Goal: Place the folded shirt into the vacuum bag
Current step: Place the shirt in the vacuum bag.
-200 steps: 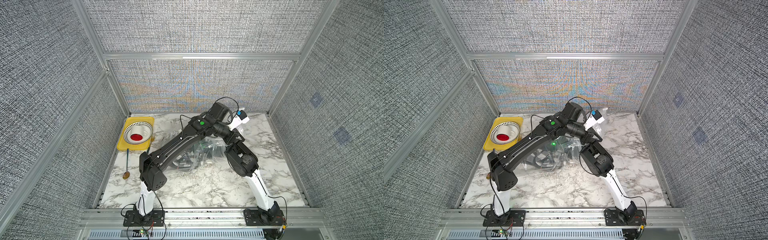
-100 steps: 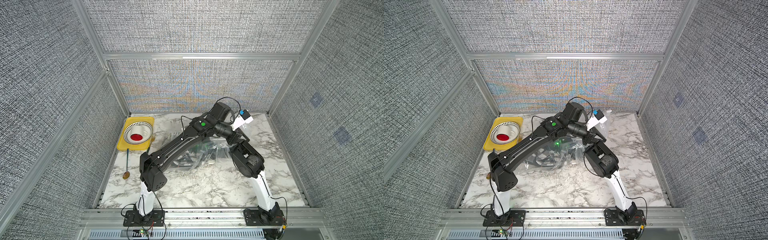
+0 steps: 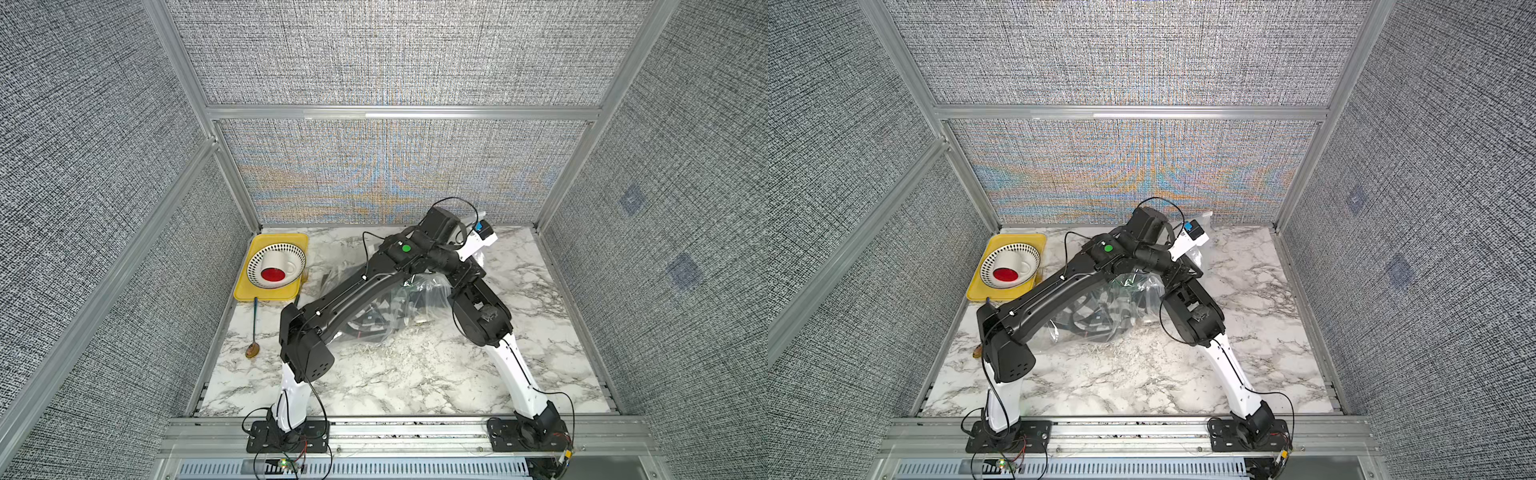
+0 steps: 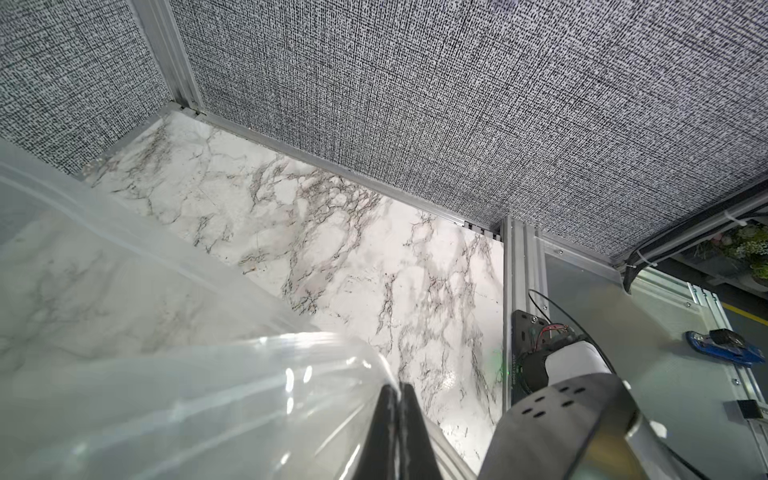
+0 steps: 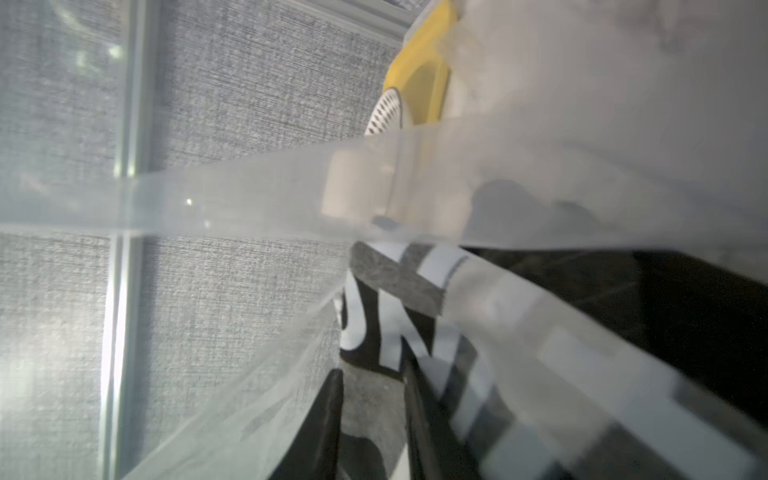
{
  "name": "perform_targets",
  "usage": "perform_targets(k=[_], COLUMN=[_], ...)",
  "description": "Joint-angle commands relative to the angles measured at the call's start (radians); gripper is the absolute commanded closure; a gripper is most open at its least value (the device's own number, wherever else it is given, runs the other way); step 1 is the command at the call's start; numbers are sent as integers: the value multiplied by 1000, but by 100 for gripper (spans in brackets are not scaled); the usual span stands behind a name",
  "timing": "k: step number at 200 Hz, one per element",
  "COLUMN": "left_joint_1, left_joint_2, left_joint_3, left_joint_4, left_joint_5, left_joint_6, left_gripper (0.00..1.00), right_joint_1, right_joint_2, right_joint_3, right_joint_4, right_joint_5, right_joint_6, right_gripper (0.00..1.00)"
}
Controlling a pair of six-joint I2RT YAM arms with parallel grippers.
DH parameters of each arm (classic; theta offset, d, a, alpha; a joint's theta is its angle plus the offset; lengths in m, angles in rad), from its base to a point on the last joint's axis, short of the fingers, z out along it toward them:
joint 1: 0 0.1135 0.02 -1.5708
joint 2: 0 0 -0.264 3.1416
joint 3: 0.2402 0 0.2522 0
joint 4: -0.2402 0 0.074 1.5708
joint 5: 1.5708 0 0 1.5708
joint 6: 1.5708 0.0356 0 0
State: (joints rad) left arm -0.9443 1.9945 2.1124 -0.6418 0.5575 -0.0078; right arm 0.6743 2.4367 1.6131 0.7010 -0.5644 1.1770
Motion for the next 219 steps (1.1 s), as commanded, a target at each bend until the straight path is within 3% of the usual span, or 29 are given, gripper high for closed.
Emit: perform_targets(k=[1,74,100,131,172,185,219], left_joint_1=[-43,-42,-43,-44,-44,-43,-44], left_joint_2=[-14,-9,-9,17,41,41,51], left_joint_3=[-15,-22,-31,-62,-110,-119,-81], left_joint_4=[3,10,18,59,123,138,116], left_joint_5=[322,316,318,332,360,359,313], left_joint_6=[-34,-35,-42,-75,-130,-139,-119], left_gripper=[100,100,100,100,100,100,100], right_joint_1=[-13,-32,-37,-57,-58,-54,-52], right_joint_2=[-24,-246,-263,-241,-237,-237,-151], right_joint_3=[-61,-296,-370,-463,-546,-529,-359], right_joint_4=[38,-101,-204,-206,48,104,42], right_joint_5=[-42,-230,-187,-87,-142,-160,-137], right_joint_6=[-25,-267,-337,-341,-230,-210,-223], right_gripper=[69,45,41,36,33,32,31])
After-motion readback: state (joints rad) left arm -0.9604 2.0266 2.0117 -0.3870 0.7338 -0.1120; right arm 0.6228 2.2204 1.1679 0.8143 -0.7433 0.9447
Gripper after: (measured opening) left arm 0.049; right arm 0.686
